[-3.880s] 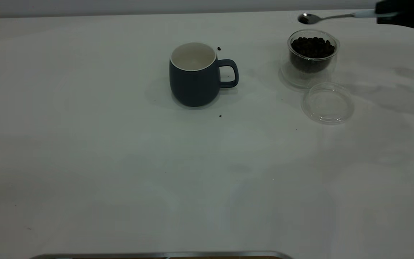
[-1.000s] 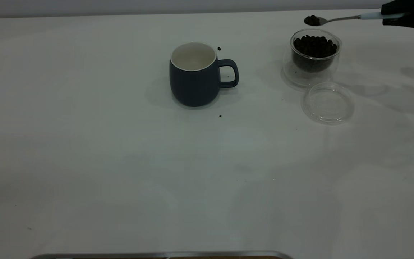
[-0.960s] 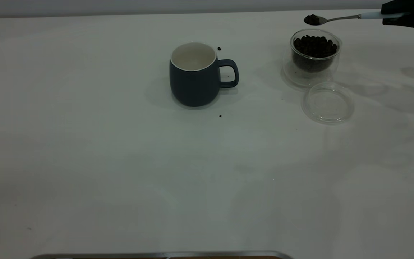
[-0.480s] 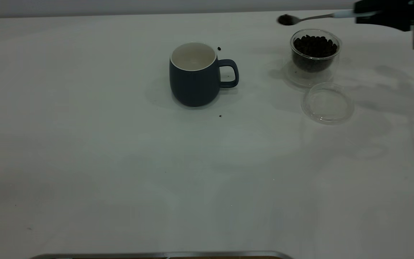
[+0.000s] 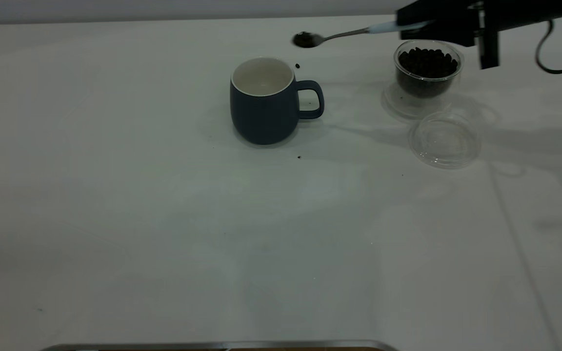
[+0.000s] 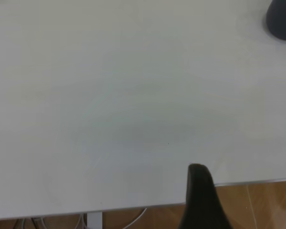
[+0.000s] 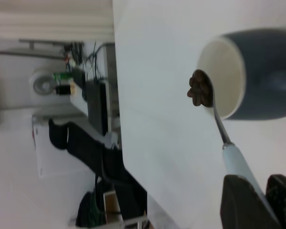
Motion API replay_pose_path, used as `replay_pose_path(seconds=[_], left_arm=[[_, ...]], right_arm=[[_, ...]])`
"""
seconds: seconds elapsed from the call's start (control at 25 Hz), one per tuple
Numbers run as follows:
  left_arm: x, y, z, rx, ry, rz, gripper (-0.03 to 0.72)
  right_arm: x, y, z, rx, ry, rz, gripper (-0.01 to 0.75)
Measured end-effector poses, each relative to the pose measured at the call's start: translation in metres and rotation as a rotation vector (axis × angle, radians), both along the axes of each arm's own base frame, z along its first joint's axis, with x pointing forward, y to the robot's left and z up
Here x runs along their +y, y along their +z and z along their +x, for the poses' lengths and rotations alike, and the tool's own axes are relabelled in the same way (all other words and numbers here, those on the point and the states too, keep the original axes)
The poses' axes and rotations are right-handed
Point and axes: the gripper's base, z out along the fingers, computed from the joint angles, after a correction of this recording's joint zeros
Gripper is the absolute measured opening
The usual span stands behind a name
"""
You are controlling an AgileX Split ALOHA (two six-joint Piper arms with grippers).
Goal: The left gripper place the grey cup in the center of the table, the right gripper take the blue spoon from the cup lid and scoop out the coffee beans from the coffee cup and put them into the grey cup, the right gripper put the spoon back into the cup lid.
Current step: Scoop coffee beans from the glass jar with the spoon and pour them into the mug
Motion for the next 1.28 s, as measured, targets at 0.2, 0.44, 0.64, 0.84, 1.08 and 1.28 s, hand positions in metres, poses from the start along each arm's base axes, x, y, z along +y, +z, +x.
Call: replay_pose_path(seconds=[0.2,0.44,0.64,0.84,1.08,1.28], left_arm=[[0.0,0.0,0.0,0.0,0.0,0.0,0.551],[0.0,0.0,0.0,0.0,0.0,0.0,0.551],[0.0,0.0,0.0,0.0,0.0,0.0,0.551],[0.0,0.0,0.0,0.0,0.0,0.0,0.551],[0.0,0.0,0.0,0.0,0.0,0.0,0.551],[0.0,0.0,0.0,0.0,0.0,0.0,0.551]], right_arm=[[0.027,0.001,-0.003,-0.013,0.043,0.012,0.115],[0.044,-0.003,-0.002,-0.055,0.036,-0.05,0.115],[0.047,-0.007,0.002,-0.125,0.015,-0.112,0.115],[0.048,-0.008,0.004,-0.266,0.05,-0.166,0.115],[0.047,-0.008,0.004,-0.505,0.168,-0.231,0.115],[0.047,-0.009,0.005,-0.631,0.232,-0.275,0.115]])
